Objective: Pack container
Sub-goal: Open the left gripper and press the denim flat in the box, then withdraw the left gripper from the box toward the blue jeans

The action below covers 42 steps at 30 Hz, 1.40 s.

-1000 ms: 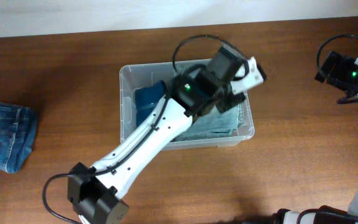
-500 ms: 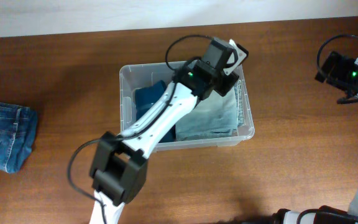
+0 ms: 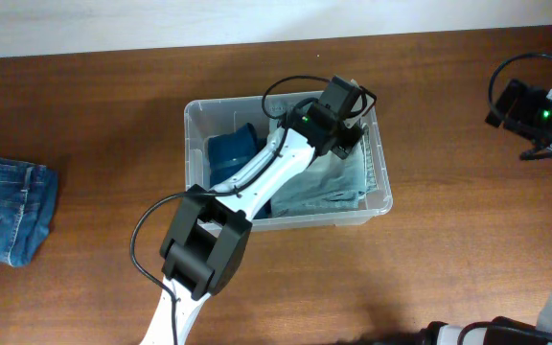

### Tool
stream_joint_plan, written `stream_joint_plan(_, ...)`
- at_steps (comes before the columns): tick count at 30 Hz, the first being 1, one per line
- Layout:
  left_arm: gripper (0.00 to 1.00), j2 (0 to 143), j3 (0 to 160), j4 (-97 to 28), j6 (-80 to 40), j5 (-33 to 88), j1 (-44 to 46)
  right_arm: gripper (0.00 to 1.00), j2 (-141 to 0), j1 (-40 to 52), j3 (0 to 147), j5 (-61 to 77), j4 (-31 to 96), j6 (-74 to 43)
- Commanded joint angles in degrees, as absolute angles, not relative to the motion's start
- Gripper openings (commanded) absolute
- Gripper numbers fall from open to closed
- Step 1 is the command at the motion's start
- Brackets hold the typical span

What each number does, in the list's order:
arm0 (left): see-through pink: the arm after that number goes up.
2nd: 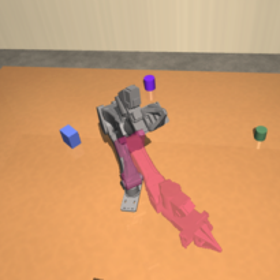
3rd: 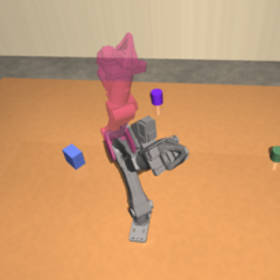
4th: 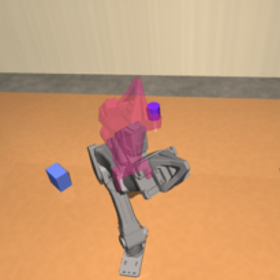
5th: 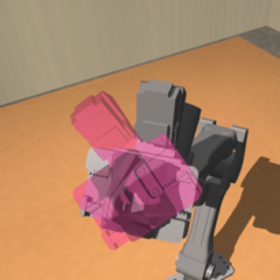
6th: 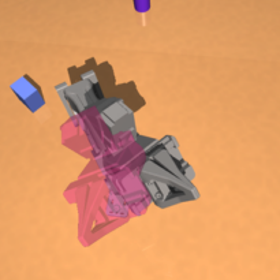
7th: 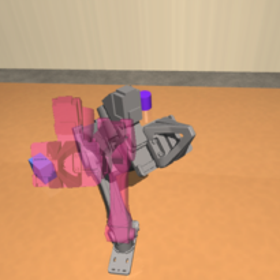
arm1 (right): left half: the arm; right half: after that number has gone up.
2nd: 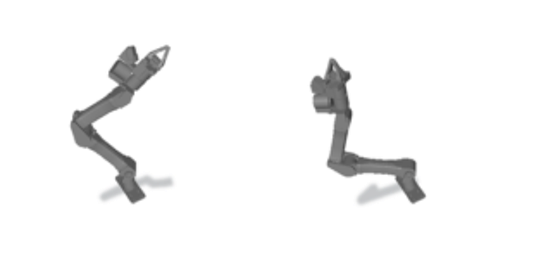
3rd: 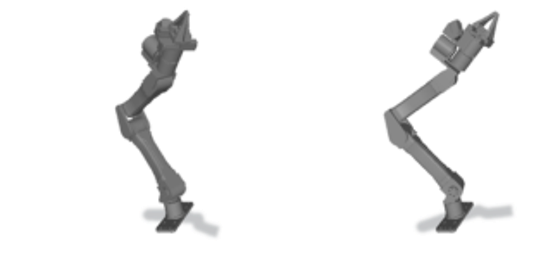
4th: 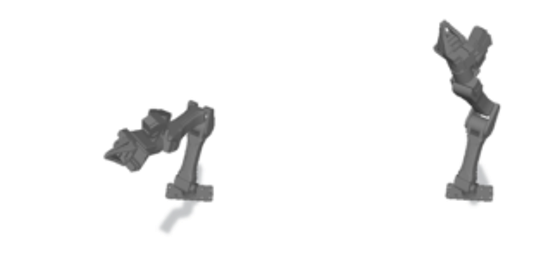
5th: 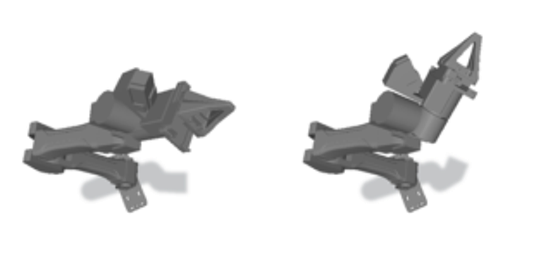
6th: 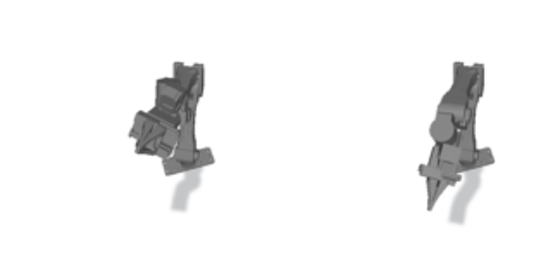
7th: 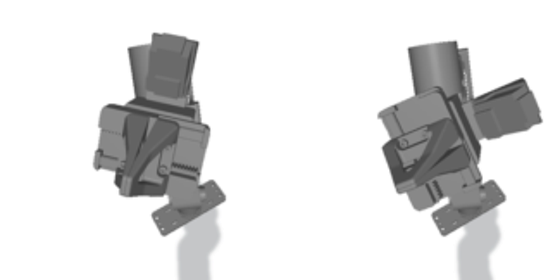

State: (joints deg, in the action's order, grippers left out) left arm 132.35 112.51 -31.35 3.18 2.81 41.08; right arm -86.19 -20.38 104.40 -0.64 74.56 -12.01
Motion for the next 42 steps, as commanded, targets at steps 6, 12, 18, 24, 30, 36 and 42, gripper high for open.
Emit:
stream_joint_plan(6, 0.01, 126.1, 116.9, -35.2, 2.4, 3.2, 41.2, 0.98, -86.3, -20.7, 104.4, -1.1, 74.4, -12.3)
stream_joint_plan(12, 0.01, 124.2, 116.9, -40.4, 2.3, 3.3, 42.2, 0.99, -86.3, -20.7, 104.4, -1.1, 74.4, -12.3)
stream_joint_plan(18, 0.01, 125.3, 116.8, -48.6, 2.1, 6.4, 42.6, 0.98, -86.2, -20.7, 104.4, -1.1, 74.4, -12.3)
stream_joint_plan(24, 0.01, 127.5, 114.4, -48.9, 2.1, 7.4, 43.0, 0.98, -86.2, -20.7, 104.4, -1.1, 74.4, -12.3)
stream_joint_plan(30, 0.01, 130.0, 113.7, -48.8, 2.1, 8.1, 43.0, 0.99, -86.2, -20.7, 104.4, -1.1, 74.4, -12.3)
stream_joint_plan(36, 0.01, 128.9, 119.0, -50.5, 2.1, 9.7, 42.5, 0.99, -86.3, -20.7, 104.4, -1.1, 74.4, -12.3)
stream_joint_plan(42, 0.01, 123.9, 127.8, -57.8, 2.1, 8.8, 37.8, 0.99, -86.3, -20.7, 104.4, -1.1, 74.4, -12.3)
